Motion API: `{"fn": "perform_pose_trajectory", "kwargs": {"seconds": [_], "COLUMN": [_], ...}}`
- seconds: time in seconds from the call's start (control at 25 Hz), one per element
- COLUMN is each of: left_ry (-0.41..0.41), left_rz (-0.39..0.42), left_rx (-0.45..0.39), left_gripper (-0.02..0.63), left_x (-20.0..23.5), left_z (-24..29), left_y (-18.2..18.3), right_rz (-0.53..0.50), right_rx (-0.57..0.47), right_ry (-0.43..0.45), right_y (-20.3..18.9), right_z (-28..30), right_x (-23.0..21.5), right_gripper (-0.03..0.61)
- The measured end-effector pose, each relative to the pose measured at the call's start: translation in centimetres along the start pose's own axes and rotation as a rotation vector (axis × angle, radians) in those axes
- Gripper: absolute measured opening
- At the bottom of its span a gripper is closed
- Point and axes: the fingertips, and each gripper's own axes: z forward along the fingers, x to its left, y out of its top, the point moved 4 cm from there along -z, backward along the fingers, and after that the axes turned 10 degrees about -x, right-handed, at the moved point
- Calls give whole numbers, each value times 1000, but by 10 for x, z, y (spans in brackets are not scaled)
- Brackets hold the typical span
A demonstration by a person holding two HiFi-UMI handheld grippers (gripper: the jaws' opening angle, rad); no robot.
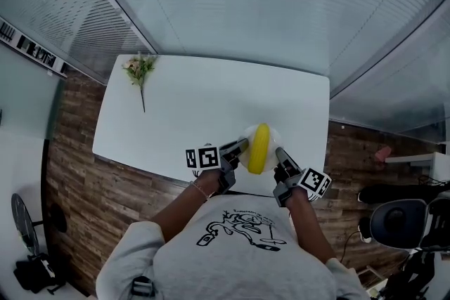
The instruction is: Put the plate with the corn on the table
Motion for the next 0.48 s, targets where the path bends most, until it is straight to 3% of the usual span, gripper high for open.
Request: {"fn": "perform_pose_trajectory", "kwargs": {"seconds": [0.48], "left_ry": [33], "left_rz": [-22], "left_rx": [80], "left_gripper": [34], "left_x": [67], "left_z": [23], "left_y": [-24], "right_rz": [4], "right_rx": [30], "right_ry": [-75], "right_y": [-16], "right_z": [19], "right_x": [-66], "right_gripper": [28]}}
